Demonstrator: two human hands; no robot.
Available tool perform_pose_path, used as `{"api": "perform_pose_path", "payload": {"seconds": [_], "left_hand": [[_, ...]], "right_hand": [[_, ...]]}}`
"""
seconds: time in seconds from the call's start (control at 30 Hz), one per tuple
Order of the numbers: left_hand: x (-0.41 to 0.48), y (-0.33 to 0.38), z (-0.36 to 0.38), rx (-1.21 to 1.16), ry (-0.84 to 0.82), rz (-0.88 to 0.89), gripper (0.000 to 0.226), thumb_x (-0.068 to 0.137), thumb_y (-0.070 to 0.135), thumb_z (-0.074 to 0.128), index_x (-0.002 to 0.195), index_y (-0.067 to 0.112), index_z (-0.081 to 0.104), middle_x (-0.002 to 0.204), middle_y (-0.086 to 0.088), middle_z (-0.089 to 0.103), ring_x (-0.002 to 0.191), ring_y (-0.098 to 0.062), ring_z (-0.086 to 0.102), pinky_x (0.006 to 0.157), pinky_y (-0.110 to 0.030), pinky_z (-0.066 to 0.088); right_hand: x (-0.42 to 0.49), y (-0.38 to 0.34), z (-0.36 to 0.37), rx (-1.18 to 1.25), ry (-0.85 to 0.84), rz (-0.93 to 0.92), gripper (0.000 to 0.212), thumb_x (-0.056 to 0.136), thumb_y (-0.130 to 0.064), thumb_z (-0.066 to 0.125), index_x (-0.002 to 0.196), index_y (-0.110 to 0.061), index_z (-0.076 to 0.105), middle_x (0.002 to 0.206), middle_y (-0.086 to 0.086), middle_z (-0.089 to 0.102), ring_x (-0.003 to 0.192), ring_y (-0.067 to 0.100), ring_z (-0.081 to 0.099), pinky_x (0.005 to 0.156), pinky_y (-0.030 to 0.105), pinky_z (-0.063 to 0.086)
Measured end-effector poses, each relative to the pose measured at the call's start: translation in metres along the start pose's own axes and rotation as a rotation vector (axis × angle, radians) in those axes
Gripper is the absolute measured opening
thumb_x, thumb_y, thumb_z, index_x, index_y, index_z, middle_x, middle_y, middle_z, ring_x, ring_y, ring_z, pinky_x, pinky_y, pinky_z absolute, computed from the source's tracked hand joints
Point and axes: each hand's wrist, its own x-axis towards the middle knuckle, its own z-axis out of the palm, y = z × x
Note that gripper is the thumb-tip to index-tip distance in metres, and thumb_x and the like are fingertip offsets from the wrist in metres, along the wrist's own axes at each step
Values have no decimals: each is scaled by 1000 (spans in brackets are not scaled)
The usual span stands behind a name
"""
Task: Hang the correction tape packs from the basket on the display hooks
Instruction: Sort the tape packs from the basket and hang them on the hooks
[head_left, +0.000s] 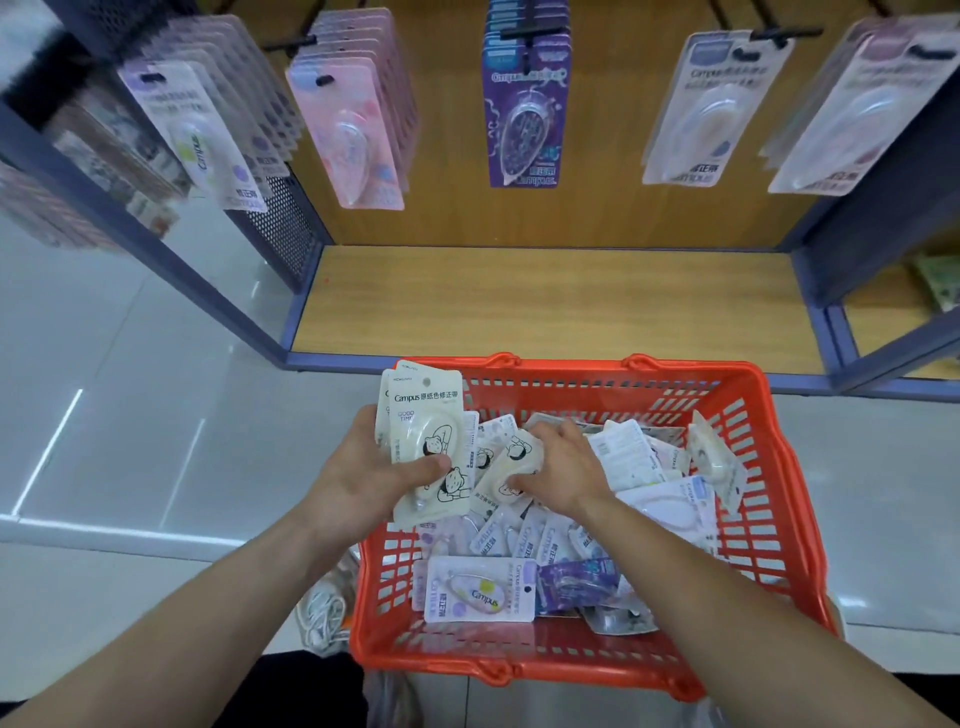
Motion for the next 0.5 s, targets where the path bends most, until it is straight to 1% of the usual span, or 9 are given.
{"api": "perform_pose_path", "payload": {"seconds": [0.07,0.1,0.17,0.23,0.3,0.4,0.43,0.47,0.5], "left_hand": [[1,5,1,0,-13,28,56,81,18,85,125,22,52,106,4,76,86,-9,76,68,-25,57],[1,8,3,-9,-21,42,56,81,18,85,126,22,52,107,3,76,88,-10,76,70,-27,58],[-1,15,4,-18,-25,60,56,81,19,86,125,24,52,107,4,76,89,-10,76,74,-30,58],[-4,21,5,-23,-55,79,55,81,21,86,125,24,54,107,4,77,90,-12,76,80,-36,60],[-8,28,7,-29,-61,94,56,78,28,88,125,25,56,108,3,77,94,-16,76,89,-47,60],[-16,40,11,-61,-45,111,59,75,38,89,123,29,56,107,6,77,96,-17,76,91,-48,58],[-17,44,14,-66,-53,120,63,72,42,89,124,29,56,108,6,77,97,-17,76,92,-49,58],[-19,49,16,-70,-59,123,64,72,44,89,124,29,55,108,6,77,97,-19,76,92,-49,58],[-22,53,19,-83,-62,130,63,73,43,89,124,28,55,109,5,77,97,-20,75,92,-49,58]], "right_hand": [[-7,-4,-15,54,-3,-40,66,83,-43,80,136,-21,49,134,2,55,116,26,57,86,35,46],[-11,-7,-26,89,-5,-52,60,85,-40,80,133,-19,49,124,3,61,103,26,62,77,34,46],[-22,-12,-52,202,28,-63,48,86,-33,81,120,-22,50,103,0,64,79,17,61,62,31,42],[-33,-16,-80,374,66,-67,45,82,-23,85,111,-26,50,100,-4,61,69,7,58,54,22,40],[-46,-22,-108,503,100,-59,45,79,-18,87,108,-27,54,100,-6,60,74,11,56,57,21,39],[-67,-29,-145,738,173,26,45,73,-24,92,104,-28,60,104,1,66,85,19,61,72,30,48],[-74,-30,-155,814,197,65,48,70,-27,94,106,-27,62,106,4,69,88,22,64,77,35,51],[-82,-31,-165,870,215,104,59,65,-33,97,111,-24,61,108,5,70,93,23,67,84,38,55],[-92,-33,-175,917,225,128,79,55,-42,100,120,-21,59,112,5,71,99,25,69,91,43,56]]}}
